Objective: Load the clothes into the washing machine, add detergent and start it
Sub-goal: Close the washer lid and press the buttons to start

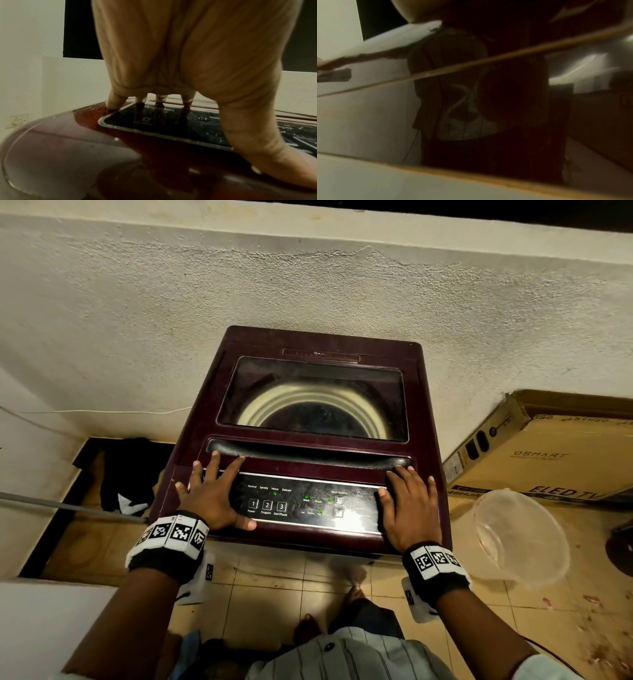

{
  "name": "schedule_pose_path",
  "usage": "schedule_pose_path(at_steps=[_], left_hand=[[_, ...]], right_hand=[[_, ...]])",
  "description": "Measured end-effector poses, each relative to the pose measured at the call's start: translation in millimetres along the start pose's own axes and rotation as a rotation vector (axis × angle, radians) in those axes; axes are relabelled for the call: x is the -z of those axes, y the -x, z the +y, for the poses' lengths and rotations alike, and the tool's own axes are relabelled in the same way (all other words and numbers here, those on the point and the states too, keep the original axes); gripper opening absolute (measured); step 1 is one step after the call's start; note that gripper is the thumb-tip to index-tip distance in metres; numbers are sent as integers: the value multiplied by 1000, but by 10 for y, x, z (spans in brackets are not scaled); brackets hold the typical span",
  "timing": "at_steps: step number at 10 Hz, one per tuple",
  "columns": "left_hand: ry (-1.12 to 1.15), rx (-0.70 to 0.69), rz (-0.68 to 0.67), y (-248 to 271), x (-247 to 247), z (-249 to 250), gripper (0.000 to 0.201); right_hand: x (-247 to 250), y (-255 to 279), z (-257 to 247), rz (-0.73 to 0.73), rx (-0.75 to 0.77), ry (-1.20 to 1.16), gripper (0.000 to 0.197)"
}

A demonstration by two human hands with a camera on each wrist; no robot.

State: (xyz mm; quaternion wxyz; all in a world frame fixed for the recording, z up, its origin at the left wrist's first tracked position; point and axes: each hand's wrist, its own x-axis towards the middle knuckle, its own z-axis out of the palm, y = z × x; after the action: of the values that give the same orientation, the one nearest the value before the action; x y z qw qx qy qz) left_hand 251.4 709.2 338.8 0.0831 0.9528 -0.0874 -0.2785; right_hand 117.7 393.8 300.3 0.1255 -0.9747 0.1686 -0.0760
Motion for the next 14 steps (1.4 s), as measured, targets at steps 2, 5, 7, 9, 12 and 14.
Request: schedule_pose_path(at_steps=[2, 5, 7, 9, 12, 14], left_hand=[[10, 2, -2, 7, 4, 5, 135], [7, 7, -4, 14, 9, 11, 134], [7, 12, -3, 19, 9, 20, 134], [5, 14, -6, 12, 10, 19, 135], [4, 9, -5, 17, 13, 18, 134], [-3, 7, -7, 24, 24, 26, 133]], right_hand=[[-2, -5, 0, -1, 1, 2, 58], [-3, -6, 2, -3, 0, 3, 58], [-8, -7, 8, -4, 0, 14, 57], [-2, -8, 6, -5, -1, 15, 58], [8, -8, 1, -3, 1, 10, 58], [-1, -8, -3, -2, 2, 9, 58]])
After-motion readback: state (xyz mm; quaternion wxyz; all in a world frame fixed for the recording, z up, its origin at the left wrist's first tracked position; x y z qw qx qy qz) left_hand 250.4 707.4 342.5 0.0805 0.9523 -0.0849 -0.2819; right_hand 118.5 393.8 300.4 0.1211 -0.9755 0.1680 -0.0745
